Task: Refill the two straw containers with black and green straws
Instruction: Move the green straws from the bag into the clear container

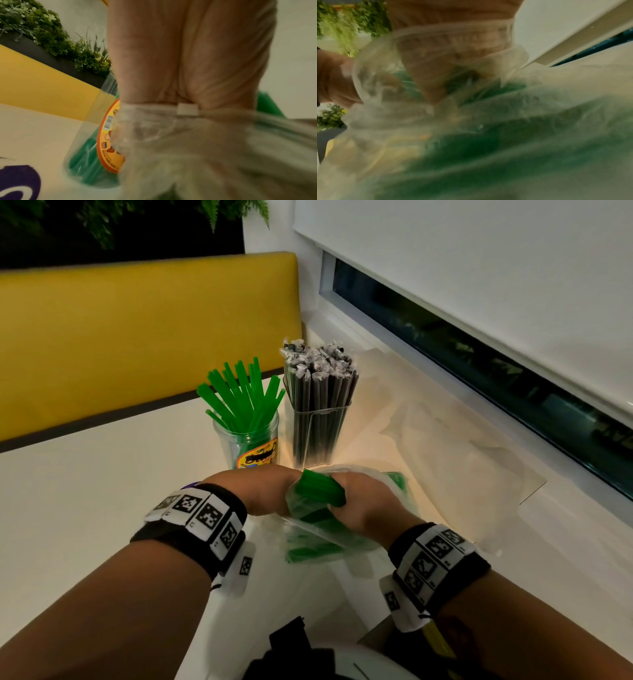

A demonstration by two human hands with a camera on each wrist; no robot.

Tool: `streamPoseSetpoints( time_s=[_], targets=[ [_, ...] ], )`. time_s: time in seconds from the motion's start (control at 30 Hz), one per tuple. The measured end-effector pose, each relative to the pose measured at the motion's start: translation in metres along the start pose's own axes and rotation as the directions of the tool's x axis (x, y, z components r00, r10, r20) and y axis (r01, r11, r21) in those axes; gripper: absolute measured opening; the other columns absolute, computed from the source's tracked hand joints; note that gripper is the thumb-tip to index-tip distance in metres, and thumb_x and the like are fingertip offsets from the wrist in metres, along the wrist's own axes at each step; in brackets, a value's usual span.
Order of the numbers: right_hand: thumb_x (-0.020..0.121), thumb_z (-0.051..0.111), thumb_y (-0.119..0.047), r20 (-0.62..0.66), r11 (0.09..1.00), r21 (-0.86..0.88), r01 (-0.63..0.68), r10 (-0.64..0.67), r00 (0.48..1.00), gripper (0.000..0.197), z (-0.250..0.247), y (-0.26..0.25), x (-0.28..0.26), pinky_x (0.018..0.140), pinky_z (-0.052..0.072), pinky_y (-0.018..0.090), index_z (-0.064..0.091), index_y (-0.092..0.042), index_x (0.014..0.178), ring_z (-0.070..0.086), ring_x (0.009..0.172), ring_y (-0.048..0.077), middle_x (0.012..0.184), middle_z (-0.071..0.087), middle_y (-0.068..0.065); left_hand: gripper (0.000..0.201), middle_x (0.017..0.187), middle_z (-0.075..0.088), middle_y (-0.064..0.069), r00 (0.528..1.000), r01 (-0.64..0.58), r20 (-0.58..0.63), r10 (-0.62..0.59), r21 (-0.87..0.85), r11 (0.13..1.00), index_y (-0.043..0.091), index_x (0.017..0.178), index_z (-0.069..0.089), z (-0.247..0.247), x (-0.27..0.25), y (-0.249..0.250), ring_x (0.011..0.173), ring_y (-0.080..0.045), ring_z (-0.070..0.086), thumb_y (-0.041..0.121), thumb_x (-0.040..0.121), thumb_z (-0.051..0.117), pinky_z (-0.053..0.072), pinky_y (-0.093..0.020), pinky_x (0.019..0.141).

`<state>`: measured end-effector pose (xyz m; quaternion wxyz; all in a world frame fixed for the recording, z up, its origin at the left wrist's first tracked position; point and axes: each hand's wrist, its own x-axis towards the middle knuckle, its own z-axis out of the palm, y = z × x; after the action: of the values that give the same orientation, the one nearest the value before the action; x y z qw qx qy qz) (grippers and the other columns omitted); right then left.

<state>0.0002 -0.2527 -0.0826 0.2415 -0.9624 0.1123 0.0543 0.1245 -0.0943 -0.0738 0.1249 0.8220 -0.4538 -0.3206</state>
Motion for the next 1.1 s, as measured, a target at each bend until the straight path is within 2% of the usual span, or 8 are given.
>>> streamPoseSetpoints(
  time_s=[0.2,0.3,0.4,0.47,0.57,0.7,0.83,1.1],
  targets=[
    [0.085,0.073,-0.016,0.082,0.891,0.442,0.104,-0.155,0.984,0.024,-0.036,-0.042,-0.024,0.070,0.056,0.018,0.062,-0.031,0.100,0.067,0.082,0.006,0.093,0.069,-0.006,0.031,0.127,0.064,-0.006,0.998,0.058,-0.040,-0.058,0.003,0.998,0.017,0.125,0.061,0.010,0.000,-0.001,0.115,-0.026,0.060,0.029,0.096,0.058,0.048,-0.040,0.102],
    [0.086,0.071,-0.024,-0.062,0.771,0.623,0.133,-0.121,0.991,0.018,-0.075,-0.067,-0.034,0.065,0.053,0.012,0.060,-0.023,0.101,0.067,0.080,0.001,0.091,0.067,-0.007,0.026,0.099,0.069,0.005,0.939,-0.022,-0.342,-0.020,-0.119,0.993,0.023,0.108,0.070,0.013,-0.005,-0.004,0.090,-0.010,0.063,0.041,0.092,0.061,0.051,-0.032,0.087],
    [0.085,0.070,-0.026,-0.347,0.675,0.674,0.299,-0.068,0.935,0.013,-0.118,-0.086,-0.030,0.079,0.056,0.025,0.062,-0.018,0.093,0.068,0.088,0.015,0.093,0.068,0.004,0.036,0.063,0.046,0.012,0.496,-0.159,-0.856,-0.145,-0.254,0.954,0.024,0.067,0.053,0.020,-0.024,0.000,0.059,0.002,0.043,0.049,0.091,0.045,0.032,-0.009,0.058],
    [0.079,0.074,-0.027,-0.490,0.598,0.697,0.396,-0.006,0.872,0.010,-0.138,-0.098,-0.021,0.088,0.056,0.042,0.065,-0.027,0.085,0.068,0.093,0.023,0.093,0.069,0.003,0.030,0.072,0.047,0.003,0.194,-0.271,-0.952,-0.238,-0.285,0.919,0.017,0.076,0.051,0.026,-0.034,-0.002,0.066,-0.004,0.043,0.042,0.091,0.044,0.034,-0.012,0.064],
    [0.079,0.075,-0.022,-0.626,0.617,0.628,0.474,0.039,0.779,0.016,-0.147,-0.112,0.000,0.086,0.057,0.043,0.062,-0.025,0.088,0.069,0.087,0.017,0.086,0.067,-0.002,0.061,0.122,0.048,-0.014,0.009,-0.341,-0.879,-0.476,-0.450,0.825,-0.001,0.128,0.045,0.018,-0.032,-0.011,0.112,-0.020,0.047,0.041,0.085,0.058,0.040,-0.029,0.099],
    [0.087,0.070,-0.021,-0.583,0.743,0.526,0.414,-0.039,0.811,0.023,-0.130,-0.135,0.018,0.058,0.043,0.006,0.051,-0.034,0.084,0.054,0.063,-0.009,0.076,0.056,-0.014,0.112,0.162,0.018,-0.011,0.266,-0.369,-0.773,-0.576,-0.634,0.680,0.008,0.156,0.007,-0.005,-0.016,-0.026,0.149,-0.018,0.018,0.039,0.076,0.080,0.016,-0.034,0.123],
    [0.088,0.067,-0.017,-0.569,0.794,0.473,0.382,-0.056,0.821,0.011,-0.109,-0.154,0.040,0.056,0.048,0.024,0.058,-0.018,0.093,0.057,0.062,0.009,0.076,0.060,0.000,0.119,0.149,0.048,-0.003,0.477,-0.388,-0.691,-0.543,-0.720,0.575,0.019,0.153,0.022,-0.015,-0.005,-0.048,0.135,-0.016,0.048,0.054,0.060,0.086,0.039,-0.046,0.114],
    [0.089,0.066,-0.018,-0.585,0.719,0.557,0.416,-0.017,0.811,0.017,-0.102,-0.177,0.091,0.062,0.053,0.036,0.050,-0.022,0.086,0.051,0.060,0.012,0.071,0.049,-0.003,0.072,0.121,0.067,0.006,0.591,-0.400,-0.649,-0.478,-0.751,0.525,0.016,0.136,0.048,-0.013,-0.002,-0.051,0.109,-0.007,0.064,0.026,0.073,0.079,0.051,-0.039,0.102]
  ],
)
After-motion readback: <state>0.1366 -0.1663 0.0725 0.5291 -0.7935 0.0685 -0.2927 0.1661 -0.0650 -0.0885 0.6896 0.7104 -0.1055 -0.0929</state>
